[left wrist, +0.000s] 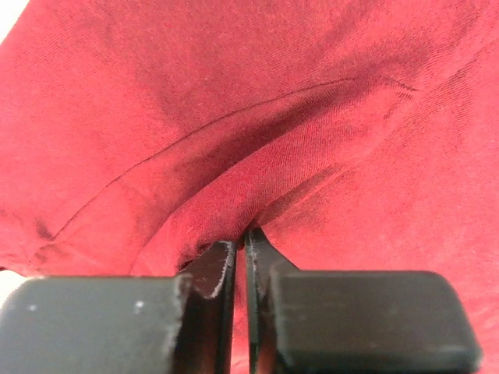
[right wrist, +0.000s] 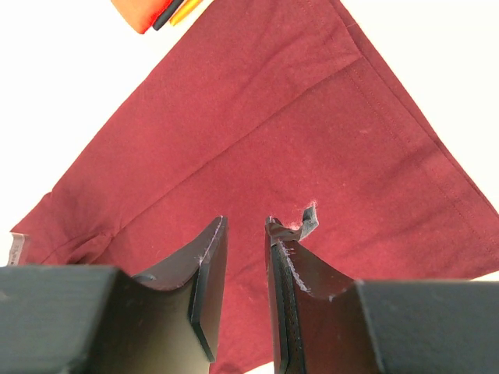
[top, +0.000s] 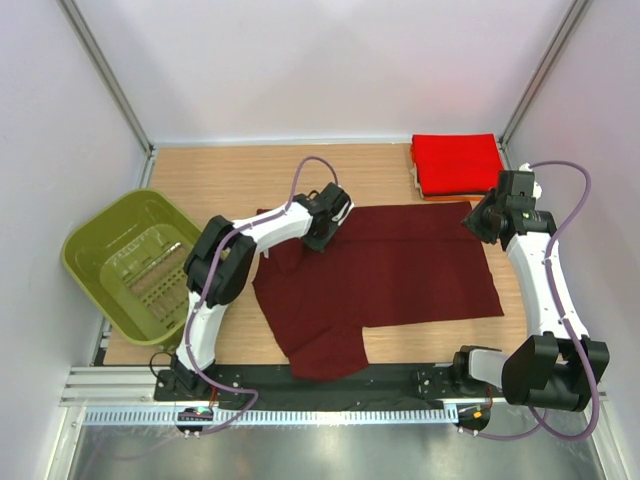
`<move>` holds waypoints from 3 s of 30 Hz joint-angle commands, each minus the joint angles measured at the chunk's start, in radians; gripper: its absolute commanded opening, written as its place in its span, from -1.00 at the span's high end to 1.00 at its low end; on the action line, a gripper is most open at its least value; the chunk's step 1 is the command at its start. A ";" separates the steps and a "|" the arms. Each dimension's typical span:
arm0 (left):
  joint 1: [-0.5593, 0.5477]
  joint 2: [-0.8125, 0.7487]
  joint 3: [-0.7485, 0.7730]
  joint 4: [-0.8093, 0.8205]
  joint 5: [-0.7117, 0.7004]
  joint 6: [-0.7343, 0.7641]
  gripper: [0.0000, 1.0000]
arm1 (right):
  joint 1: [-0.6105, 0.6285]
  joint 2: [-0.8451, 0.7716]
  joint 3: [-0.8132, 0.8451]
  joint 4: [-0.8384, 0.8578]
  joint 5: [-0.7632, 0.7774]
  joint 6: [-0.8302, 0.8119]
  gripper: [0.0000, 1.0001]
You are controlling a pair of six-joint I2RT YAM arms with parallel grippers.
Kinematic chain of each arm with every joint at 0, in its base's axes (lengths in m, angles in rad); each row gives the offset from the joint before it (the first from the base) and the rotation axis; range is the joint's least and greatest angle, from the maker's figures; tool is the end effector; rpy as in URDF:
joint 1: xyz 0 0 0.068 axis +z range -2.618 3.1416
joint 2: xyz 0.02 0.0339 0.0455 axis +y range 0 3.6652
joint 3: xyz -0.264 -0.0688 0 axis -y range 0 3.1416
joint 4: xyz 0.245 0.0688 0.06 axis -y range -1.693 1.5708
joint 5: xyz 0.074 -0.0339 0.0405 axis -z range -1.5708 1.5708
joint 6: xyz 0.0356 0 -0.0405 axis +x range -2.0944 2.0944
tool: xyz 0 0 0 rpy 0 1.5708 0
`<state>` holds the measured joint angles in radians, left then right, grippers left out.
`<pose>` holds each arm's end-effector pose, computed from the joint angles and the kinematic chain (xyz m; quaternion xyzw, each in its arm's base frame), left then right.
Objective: Fold and stack the t-shirts
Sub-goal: Fold the tshirt
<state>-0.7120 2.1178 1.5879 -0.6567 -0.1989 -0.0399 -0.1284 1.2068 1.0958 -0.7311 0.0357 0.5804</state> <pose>0.3376 -0.2821 0.1660 0.3042 0.9284 0.0209 0.2125 0.2469 -0.0332 0.3109 0.3302 0.8739 0.0636 0.3510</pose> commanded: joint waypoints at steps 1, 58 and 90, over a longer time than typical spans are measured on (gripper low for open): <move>-0.001 -0.016 0.063 -0.015 -0.013 0.006 0.93 | -0.002 -0.012 0.030 0.015 0.016 -0.013 0.35; 0.244 0.109 0.392 -0.319 0.021 -0.301 0.21 | -0.017 0.401 0.102 0.253 0.070 0.038 0.25; 0.356 0.254 0.738 -0.489 -0.112 -0.460 0.13 | -0.111 0.499 0.119 0.329 0.178 0.204 0.30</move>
<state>-0.3641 2.4535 2.2547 -1.1431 -0.3206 -0.5144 -0.2470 1.8042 1.1385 -0.4114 0.2794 0.8848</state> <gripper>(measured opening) 0.425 0.340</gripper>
